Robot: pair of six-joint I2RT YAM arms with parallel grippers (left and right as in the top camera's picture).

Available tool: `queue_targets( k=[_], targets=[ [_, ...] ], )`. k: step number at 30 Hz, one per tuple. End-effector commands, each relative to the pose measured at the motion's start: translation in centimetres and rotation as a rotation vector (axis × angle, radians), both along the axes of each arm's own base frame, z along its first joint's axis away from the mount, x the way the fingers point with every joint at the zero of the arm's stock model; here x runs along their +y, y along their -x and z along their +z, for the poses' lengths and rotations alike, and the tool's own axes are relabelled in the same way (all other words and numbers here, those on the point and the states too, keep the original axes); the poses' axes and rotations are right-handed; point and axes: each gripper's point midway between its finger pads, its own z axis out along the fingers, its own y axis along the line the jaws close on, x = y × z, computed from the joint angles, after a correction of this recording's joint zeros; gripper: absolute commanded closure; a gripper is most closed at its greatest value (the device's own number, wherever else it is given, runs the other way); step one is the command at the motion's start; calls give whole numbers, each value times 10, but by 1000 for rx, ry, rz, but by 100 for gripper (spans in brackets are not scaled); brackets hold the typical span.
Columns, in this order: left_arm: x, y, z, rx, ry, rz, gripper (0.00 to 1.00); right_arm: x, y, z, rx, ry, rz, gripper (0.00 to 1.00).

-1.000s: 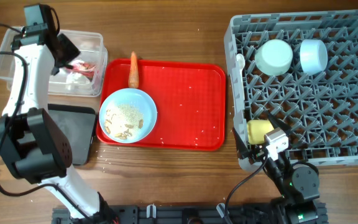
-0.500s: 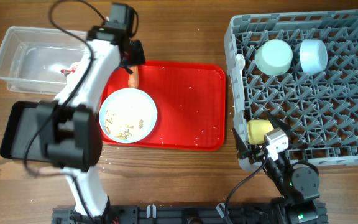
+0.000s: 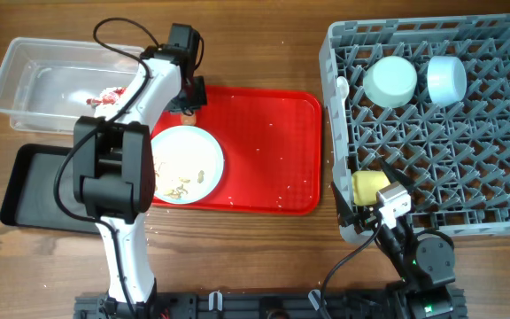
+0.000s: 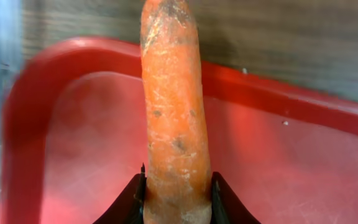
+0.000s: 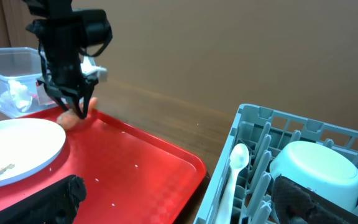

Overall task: Sort waste into correct bins and load items into the dishwasher rack
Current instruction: 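Grasp the carrot with the left gripper and drop it on the black tray, then grasp the white plate with the left gripper and tip rice onto the black tray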

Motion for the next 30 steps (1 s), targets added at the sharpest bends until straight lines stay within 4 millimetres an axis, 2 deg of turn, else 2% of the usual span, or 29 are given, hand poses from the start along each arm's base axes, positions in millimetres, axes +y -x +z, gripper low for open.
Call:
queue_targets(
  k=[1,3,4,5,6,7,9,11,13,16,18,21,23,25,27,28,30],
  targets=[
    [19,-35,87,-196,33,96,80,-2,0,2,-1,-19,-8,0],
    [28,-34,132,-261,54,145,81,-2,0,2,-1,-19,-8,0],
    [35,-27,151,-275,59,165,83,-2,0,2,-1,-19,-8,0],
    [45,-9,170,-265,59,198,86,-2,0,2,-1,-19,-8,0],
    [53,11,180,-236,57,234,92,-2,0,2,-1,-19,-8,0],
    [61,28,185,-202,55,270,94,-2,0,2,-1,-19,-8,0],
    [89,71,192,-104,1,404,96,-2,0,2,-1,-19,-8,0],
    [131,119,192,9,-103,610,96,-2,0,2,-1,-19,-8,0],
    [154,144,179,85,-129,739,96,-2,0,2,-1,-19,-8,0],
    [178,172,145,195,-144,852,96,-2,0,2,-1,-19,-8,0],
    [193,191,114,265,-125,922,95,-2,0,2,-1,-19,-8,0],
    [205,207,66,300,-36,1023,95,-2,0,2,-1,-19,-8,0],
    [199,207,53,311,64,1057,82,-2,0,2,-1,-19,-8,0],
    [189,201,57,308,150,1004,66,-2,0,2,-1,-19,-8,0],
    [183,192,71,275,177,950,30,-2,0,2,-1,-19,-8,0],
    [173,184,80,252,216,922,30,-2,0,2,-1,-19,-8,0],
    [143,160,101,168,301,750,31,-2,0,2,-1,-19,-8,0]
  ],
)
